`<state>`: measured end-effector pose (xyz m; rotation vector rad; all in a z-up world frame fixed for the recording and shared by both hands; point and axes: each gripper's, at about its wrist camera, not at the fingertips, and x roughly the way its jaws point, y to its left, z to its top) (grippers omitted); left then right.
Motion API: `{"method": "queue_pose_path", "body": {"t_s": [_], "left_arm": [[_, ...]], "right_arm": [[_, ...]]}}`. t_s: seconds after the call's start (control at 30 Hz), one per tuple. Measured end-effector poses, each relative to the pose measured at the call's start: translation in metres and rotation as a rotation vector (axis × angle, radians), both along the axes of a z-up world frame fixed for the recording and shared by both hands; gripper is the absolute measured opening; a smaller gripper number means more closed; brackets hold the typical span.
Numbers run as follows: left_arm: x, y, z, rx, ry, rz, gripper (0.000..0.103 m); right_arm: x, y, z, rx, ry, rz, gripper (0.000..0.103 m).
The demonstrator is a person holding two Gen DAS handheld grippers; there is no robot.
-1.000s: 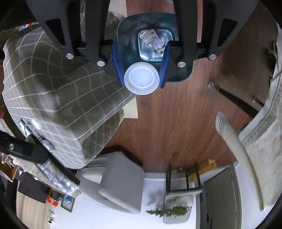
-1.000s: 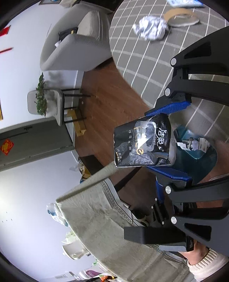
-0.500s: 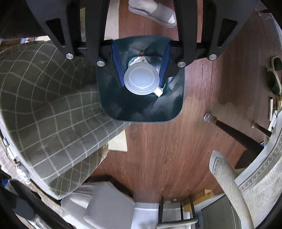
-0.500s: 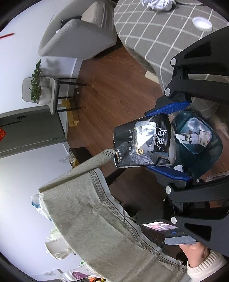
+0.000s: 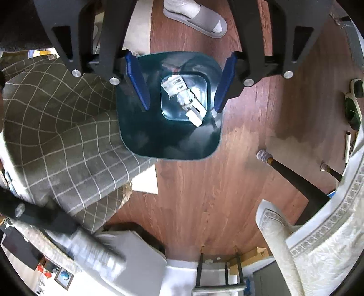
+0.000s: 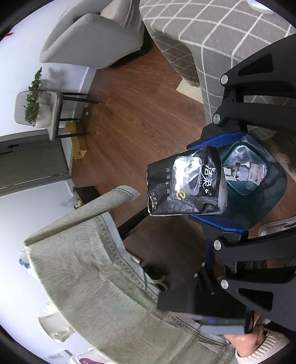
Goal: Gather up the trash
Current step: 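Open the right gripper over the bin to drop the black pouch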
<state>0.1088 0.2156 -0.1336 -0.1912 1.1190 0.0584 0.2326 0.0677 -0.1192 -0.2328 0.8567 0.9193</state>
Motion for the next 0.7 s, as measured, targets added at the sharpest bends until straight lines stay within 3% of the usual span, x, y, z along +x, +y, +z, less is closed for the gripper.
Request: {"method": "queue_pose_path", "body": {"t_s": [0.23,0.7], "left_arm": [[-0.009,0.010,0.028,0.010,-0.125,0.025,0.060],[-0.015,0.002,0.091,0.029,-0.369,0.030,0.042]], "right_arm": [[0.001,0.017,-0.032,-0.077,0.057,0.008,0.055],[-0.004,0.042,-0.134,-0.254,0.177,0.040,0.055]]}}
